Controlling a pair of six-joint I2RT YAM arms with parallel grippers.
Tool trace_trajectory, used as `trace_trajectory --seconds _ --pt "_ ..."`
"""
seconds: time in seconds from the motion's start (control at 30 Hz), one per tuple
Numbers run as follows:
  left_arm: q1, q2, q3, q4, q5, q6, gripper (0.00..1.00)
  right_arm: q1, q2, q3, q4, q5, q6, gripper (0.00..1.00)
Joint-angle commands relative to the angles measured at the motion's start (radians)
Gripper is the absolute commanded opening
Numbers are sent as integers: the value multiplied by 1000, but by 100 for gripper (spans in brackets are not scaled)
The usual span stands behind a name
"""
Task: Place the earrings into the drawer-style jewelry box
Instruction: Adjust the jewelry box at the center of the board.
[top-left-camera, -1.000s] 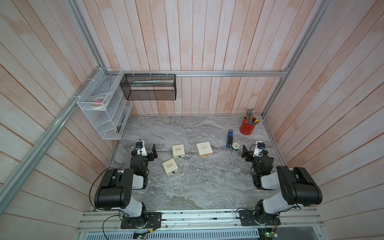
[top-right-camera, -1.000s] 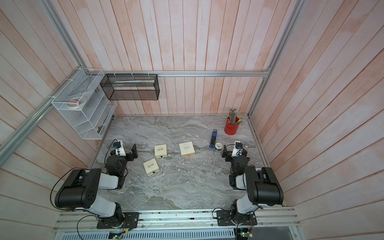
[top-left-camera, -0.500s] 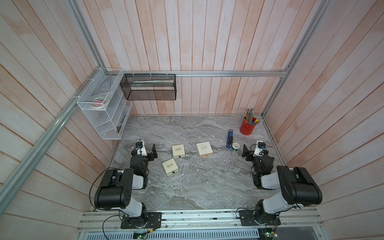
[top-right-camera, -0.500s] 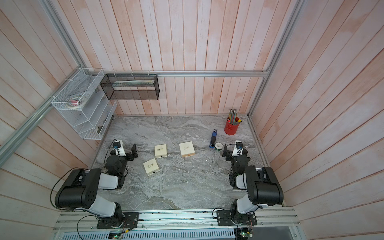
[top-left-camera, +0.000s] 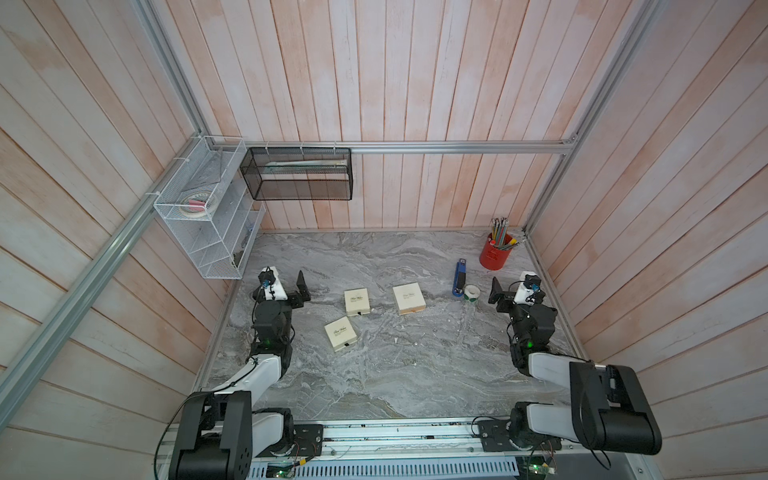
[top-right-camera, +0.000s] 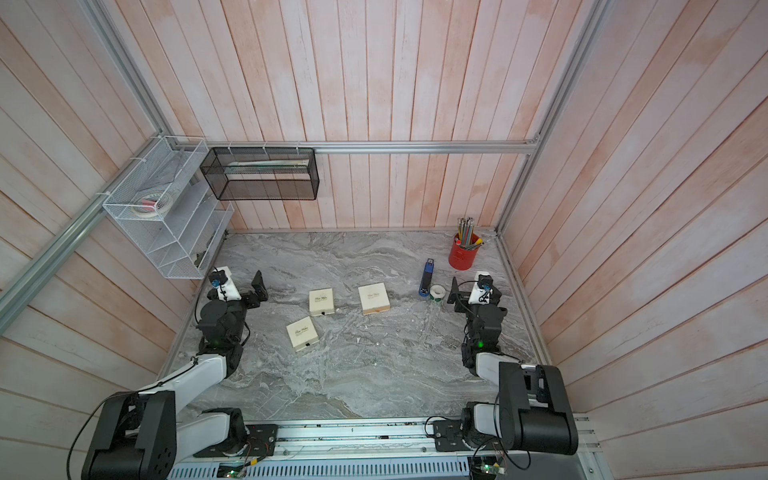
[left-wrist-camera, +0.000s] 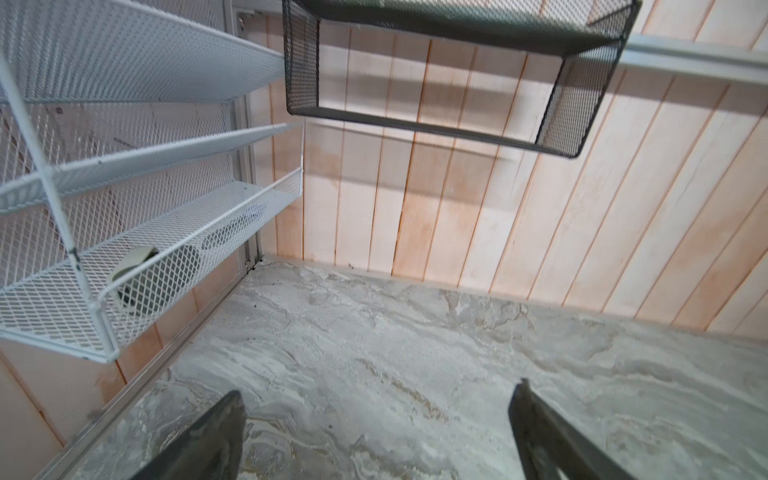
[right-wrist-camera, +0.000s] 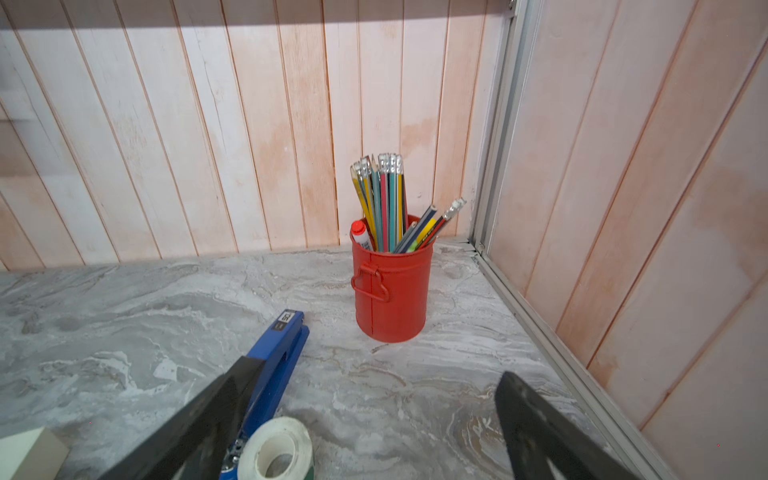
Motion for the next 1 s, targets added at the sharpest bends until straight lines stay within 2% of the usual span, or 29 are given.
trace_trajectory --seconds 0.0,0.07,0.17,0.27,0.37,0.43,0.57,0.6,0.67,0.8,0.97 --pt "-3 -10 111 -376 -77 -196 100 -7 -68 49 -168 17 108 98" --pt "-1 7 196 -549 -111 -303 100 -8 -102 89 -266 19 210 98" --pt "-1 52 315 -773 -109 -405 100 -9 -120 208 -536 100 366 98" --pt "-1 87 372 -848 13 -404 100 -10 -99 312 -737 106 411 98" --pt "-7 96 384 -862 154 -416 100 -11 -114 325 -748 9 406 98" --pt "-30 97 399 -895 192 -413 100 -12 -121 325 -732 -98 412 98" --pt "-90 94 407 -938 283 -380 100 1 -101 348 -728 -389 408 93" --pt "-104 94 400 -940 305 -374 100 26 -87 357 -741 -428 409 92" --pt "-121 97 379 -925 359 -359 100 114 -67 382 -803 -429 365 90" --pt "-135 106 329 -879 448 -362 100 377 -37 414 -899 -308 280 83" --pt "-138 143 299 -813 532 -373 100 627 37 412 -888 -278 266 72"
